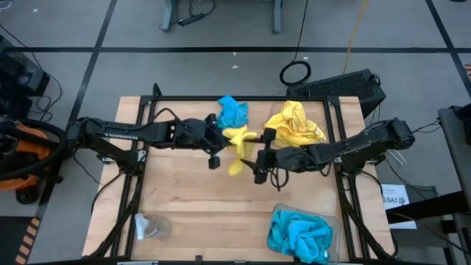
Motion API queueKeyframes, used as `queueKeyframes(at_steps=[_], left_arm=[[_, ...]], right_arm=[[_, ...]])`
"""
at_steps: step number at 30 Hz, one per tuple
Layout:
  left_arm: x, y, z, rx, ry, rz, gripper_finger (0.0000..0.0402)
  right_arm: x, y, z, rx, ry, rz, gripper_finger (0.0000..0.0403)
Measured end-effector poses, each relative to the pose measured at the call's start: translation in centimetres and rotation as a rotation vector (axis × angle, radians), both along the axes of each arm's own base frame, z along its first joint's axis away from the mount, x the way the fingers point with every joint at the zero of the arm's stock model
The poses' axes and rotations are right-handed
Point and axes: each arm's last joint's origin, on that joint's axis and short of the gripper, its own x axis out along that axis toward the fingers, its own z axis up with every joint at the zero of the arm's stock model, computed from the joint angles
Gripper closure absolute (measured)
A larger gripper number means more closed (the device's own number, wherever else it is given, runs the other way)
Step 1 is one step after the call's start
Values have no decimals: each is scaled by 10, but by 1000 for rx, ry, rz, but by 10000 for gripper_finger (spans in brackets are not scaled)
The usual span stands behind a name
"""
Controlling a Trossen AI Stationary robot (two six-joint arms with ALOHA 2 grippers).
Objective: Sort microfiber towel by color & place in baskets
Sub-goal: Put the yellow microfiber cloth into the top transparent bin
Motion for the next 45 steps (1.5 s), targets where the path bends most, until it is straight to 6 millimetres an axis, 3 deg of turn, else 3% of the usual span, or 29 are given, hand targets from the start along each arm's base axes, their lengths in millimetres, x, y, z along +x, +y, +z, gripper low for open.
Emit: queueKeyframes(at_steps=[8,18,24,38,45], left_arm=[[1,-27,19,26,-51,-104,398],[0,-32,20,43,-44,-147,398],[2,-35,23,53,-84,-191,398],[2,-40,24,67,-91,-232,382],[0,-46,23,87,-77,-216,377]], right_arm=[[16,-15,-14,-9,0,-49,89],[23,-14,-8,62,-110,70,102],[25,-21,-8,165,-128,146,169],[26,-20,-8,205,-117,255,382],[26,-20,-9,201,-104,262,395]])
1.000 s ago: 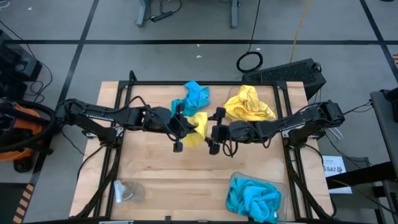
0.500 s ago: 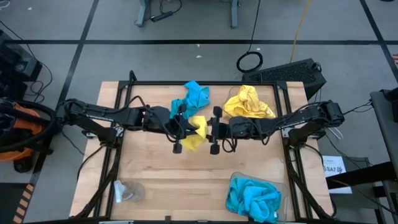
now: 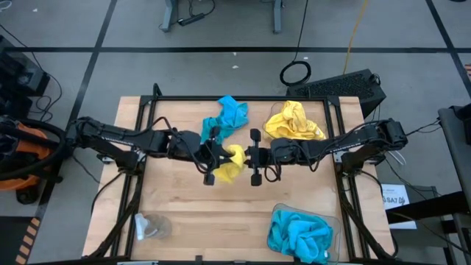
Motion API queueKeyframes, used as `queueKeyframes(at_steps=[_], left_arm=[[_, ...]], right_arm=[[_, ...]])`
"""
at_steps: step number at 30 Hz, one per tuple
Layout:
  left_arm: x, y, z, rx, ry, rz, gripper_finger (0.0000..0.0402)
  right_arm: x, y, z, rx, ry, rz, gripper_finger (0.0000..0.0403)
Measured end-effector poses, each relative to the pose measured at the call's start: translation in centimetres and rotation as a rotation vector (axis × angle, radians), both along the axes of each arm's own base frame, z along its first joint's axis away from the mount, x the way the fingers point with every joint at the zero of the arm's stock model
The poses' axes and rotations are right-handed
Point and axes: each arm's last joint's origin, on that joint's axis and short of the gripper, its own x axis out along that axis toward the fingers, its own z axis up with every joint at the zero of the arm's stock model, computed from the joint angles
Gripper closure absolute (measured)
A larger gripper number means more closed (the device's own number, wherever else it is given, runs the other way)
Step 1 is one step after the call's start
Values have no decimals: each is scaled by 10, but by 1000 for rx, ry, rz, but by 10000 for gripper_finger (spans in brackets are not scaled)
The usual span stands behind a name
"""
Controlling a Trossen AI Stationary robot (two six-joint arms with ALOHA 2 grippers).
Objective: Sort microfiber towel by color & place in baskets
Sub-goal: Put the yellow microfiber cloth into the top transparent bin
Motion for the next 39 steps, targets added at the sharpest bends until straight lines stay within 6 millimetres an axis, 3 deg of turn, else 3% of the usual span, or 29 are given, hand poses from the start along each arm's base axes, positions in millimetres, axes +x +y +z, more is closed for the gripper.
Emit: queueKeyframes(at_steps=[4,13,17,26,32,39], left_arm=[[-2,-1,-3,26,35,43,350],[-8,-6,-13,49,136,102,215],[-13,-7,-21,69,229,141,176],[-23,-5,-34,38,365,256,164],[-25,-12,-44,11,371,258,164],[-25,-20,-71,-34,328,249,164]], right_arm=[[-1,1,-1,2,11,1,399],[-3,4,-2,8,46,9,400],[-9,6,3,-1,57,13,400],[-41,1,31,-20,71,0,401],[-69,-4,49,-39,86,-40,401],[-107,-11,67,-62,115,-134,401]])
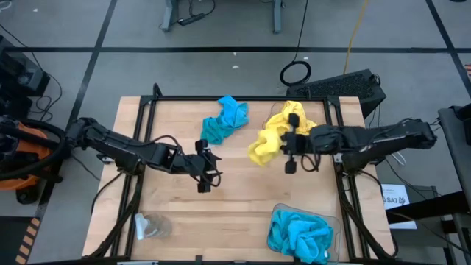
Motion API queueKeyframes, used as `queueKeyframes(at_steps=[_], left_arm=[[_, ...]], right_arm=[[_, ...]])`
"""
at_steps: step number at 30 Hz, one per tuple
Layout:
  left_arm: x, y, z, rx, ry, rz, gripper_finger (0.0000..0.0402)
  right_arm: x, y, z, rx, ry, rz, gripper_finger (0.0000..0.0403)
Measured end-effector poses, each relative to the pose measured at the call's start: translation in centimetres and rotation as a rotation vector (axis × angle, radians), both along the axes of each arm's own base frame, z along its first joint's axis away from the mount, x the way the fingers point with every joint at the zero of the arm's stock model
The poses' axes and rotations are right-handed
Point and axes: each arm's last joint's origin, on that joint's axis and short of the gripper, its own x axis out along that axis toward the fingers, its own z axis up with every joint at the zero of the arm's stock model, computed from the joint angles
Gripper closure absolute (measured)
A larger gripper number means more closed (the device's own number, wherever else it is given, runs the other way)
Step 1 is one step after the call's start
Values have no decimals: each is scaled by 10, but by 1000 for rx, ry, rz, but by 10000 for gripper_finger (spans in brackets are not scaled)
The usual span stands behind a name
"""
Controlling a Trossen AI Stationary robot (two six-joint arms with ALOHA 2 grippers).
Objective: Sort microfiber towel by color & place in baskets
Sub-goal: Put the yellow microfiber cloth into the top transparent bin
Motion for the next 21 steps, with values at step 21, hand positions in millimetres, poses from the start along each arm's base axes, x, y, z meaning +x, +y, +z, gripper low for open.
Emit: queueKeyframes(at_steps=[21], left_arm=[[-7,-5,-46,-94,-127,21,164]], right_arm=[[-118,-28,10,-55,107,-479,401]])
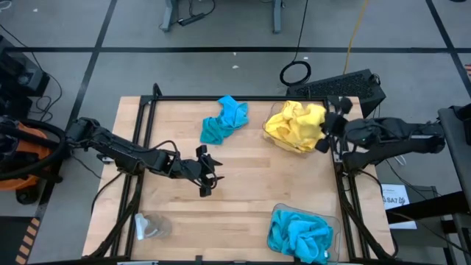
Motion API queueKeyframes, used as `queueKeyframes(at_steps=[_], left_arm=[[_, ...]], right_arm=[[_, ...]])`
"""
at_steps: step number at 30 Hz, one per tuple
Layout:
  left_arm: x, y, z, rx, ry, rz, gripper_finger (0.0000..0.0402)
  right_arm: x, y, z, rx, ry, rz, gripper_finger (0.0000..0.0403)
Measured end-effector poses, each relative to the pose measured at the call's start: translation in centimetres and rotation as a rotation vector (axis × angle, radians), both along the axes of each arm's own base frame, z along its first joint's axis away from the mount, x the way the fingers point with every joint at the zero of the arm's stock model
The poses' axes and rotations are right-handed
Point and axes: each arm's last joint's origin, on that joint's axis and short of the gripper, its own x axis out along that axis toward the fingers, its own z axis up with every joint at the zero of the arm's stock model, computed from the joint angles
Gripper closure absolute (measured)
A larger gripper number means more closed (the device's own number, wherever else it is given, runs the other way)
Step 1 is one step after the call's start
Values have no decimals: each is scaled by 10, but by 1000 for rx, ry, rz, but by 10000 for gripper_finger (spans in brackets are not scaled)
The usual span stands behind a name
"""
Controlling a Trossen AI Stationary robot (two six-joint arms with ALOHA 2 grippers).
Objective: Sort microfiber towel by color & place in baskets
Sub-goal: Put the yellow microfiber cloth into the top transparent bin
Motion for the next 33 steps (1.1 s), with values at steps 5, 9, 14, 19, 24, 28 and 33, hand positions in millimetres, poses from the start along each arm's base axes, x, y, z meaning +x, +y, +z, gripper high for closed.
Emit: queueKeyframes(at_steps=[5,9,14,19,24,28,33], left_arm=[[1,0,2,-7,-23,-1,164],[2,-1,3,-10,-33,-2,164],[2,-1,3,-12,-36,-3,164],[5,-2,2,-16,-52,-3,164],[12,-6,-7,-15,-44,-12,164],[16,-9,-18,-7,-11,-18,164],[21,-12,-25,-7,-14,-24,164]], right_arm=[[-14,-5,-10,45,70,-98,401],[-22,-9,-19,90,138,-177,401],[-23,-11,-26,130,154,-246,401],[-17,-12,-43,137,178,-273,401],[-7,-13,-67,141,200,-271,401],[2,-15,-70,150,235,-257,401],[11,-19,-75,166,295,-261,401]])
